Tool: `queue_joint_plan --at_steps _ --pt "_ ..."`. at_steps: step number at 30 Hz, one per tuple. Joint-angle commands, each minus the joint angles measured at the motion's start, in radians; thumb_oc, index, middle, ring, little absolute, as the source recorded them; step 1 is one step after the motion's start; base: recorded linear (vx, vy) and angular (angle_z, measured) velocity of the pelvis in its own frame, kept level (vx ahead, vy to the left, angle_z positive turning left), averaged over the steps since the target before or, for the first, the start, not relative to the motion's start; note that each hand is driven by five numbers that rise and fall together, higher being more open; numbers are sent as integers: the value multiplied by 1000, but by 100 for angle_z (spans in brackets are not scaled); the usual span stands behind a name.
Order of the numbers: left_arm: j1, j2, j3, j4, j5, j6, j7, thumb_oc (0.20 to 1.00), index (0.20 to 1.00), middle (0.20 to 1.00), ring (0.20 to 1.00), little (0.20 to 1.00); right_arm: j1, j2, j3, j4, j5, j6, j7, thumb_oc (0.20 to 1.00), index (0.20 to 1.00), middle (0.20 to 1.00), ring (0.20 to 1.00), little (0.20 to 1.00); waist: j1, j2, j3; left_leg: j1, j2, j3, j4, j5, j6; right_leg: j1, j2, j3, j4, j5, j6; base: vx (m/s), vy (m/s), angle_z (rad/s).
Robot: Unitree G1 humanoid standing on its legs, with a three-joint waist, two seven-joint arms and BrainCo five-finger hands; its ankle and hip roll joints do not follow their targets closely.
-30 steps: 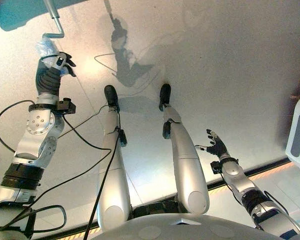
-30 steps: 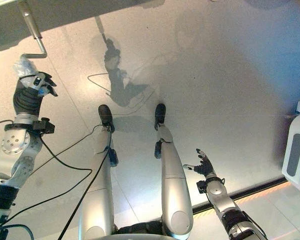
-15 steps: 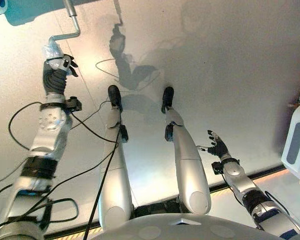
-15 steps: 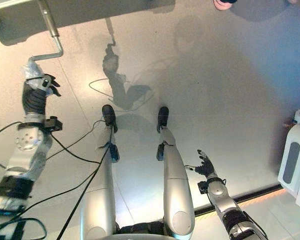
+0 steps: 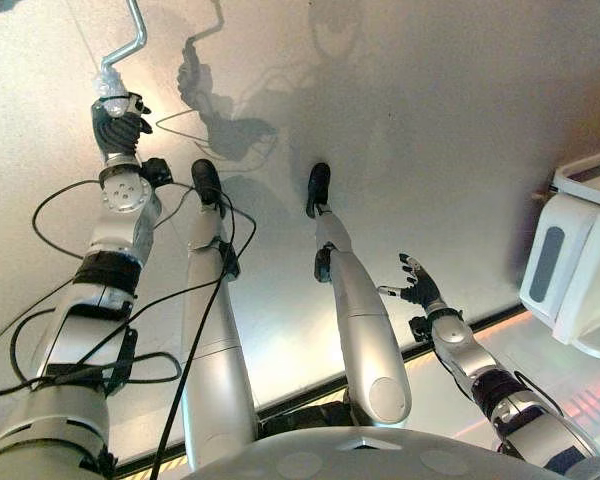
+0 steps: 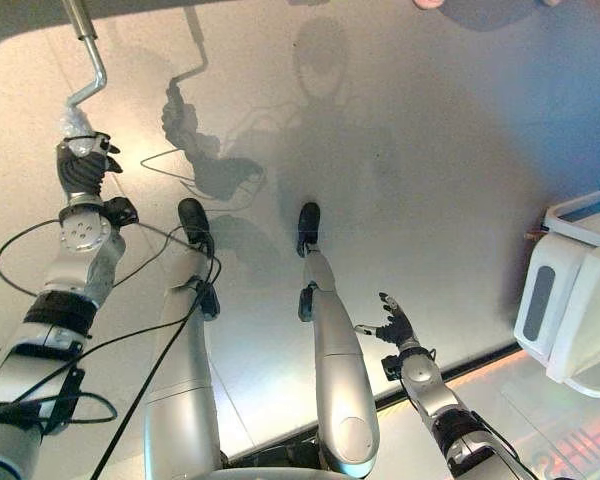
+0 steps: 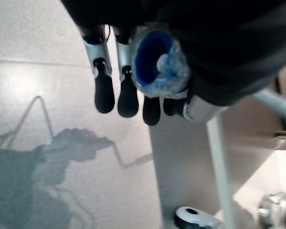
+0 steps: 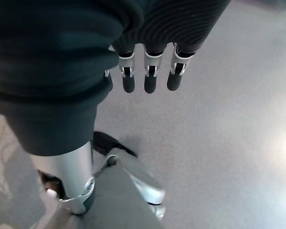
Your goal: Raise the hospital bed
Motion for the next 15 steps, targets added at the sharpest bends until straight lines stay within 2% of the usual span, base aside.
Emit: queue_joint_plan --at_steps 1,8,15 --pt "-30 36 -37 52 22 14 0 200 200 200 200 200 9 -25 30 -2 44 -8 -9 1000 1000 1000 1000 1000 7 -65 14 45 -18 26 67 -129 -56 22 -66 67 -23 14 95 10 5 -10" --pt "-26 25 -69 62 38 26 -15 200 200 200 200 200 7 -30 42 0 46 -5 -15 1000 1000 1000 1000 1000 0 -64 14 47 -12 37 64 -122 -54 -6 -59 85 -7 16 86 -6 -22 -9" --pt "-8 21 -66 43 40 31 -11 200 200 200 200 200 15 -45 34 -7 41 -3 -16 1000 1000 1000 1000 1000 -7 -56 14 60 -7 38 24 -93 -58 -28 -48 94 5 14 73 -24 -48 -6"
